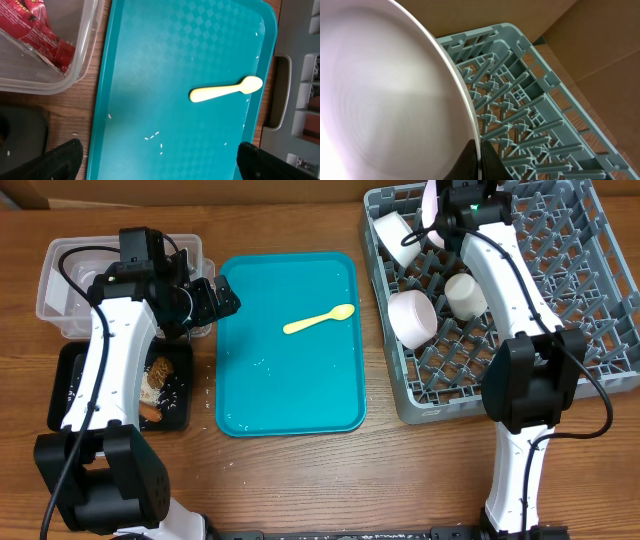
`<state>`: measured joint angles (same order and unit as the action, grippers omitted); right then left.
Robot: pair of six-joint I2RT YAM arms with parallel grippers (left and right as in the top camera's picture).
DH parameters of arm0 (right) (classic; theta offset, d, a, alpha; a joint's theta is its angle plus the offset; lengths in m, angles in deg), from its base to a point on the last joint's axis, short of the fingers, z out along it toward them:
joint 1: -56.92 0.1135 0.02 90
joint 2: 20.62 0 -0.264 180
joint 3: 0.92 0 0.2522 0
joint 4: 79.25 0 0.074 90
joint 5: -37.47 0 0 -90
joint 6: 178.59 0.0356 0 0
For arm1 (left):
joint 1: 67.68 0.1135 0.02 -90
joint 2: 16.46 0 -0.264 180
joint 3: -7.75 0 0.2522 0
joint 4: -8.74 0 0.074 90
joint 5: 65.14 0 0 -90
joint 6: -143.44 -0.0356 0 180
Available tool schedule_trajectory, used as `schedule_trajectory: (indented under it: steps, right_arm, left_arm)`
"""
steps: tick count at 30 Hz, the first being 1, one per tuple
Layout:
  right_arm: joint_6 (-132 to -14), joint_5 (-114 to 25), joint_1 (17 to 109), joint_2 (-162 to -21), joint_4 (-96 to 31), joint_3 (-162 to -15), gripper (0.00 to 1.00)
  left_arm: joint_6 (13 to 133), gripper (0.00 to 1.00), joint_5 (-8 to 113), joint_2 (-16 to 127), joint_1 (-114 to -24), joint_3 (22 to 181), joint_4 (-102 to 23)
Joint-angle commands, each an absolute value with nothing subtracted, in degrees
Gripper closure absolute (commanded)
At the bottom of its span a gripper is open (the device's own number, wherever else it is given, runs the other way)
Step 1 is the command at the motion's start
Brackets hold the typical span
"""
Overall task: Sort waste into correct bins and load items into the dishwasher
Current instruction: 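Carry the white plate right and stand it upright in the rack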
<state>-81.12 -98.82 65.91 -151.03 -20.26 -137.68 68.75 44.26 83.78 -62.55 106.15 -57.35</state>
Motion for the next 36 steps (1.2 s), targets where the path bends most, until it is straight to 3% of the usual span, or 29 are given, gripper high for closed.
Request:
schedule_trajectory:
  steps: [1,18,21,25,26,31,36]
  right_arm:
    - [-81.12,-100.1,65.87,-151.05,-19.49,-137.75,0.96]
    - [-81.56,-90.49,68.6,-147.62,-18.09,-137.77,0.91]
    - [-81.58,-90.51,68.86,-147.36,-18.07,-137.77,0.8]
    - [-81.58,-90.07,68.84,-145.76,-18.07,-137.84,0.45]
    - [-81.58,-89.88,68.78,-145.04,-18.07,-137.84,0.41]
    - [-81.62,-88.74,68.75,-140.17,-17.99,-138.21,0.37]
    - [-82.87,-75.06,68.86,-134.11,-14.73,-138.21,0.29]
  left_arm:
    - [68.9,0.0,43.89,82.65,-62.44,105.86,-57.42]
    - [68.88,0.0,43.89,82.65,-62.44,105.86,-57.42]
    - [68.88,0.0,43.86,82.65,-62.44,105.86,-57.44]
    - [68.88,0.0,43.89,82.65,-62.46,105.86,-57.42]
    - [68.88,0.0,43.89,82.65,-62.46,105.88,-57.42]
    - [68.88,0.0,43.89,82.65,-62.44,105.88,-57.44]
    - [68.88,0.0,43.86,82.65,-62.44,105.86,-57.42]
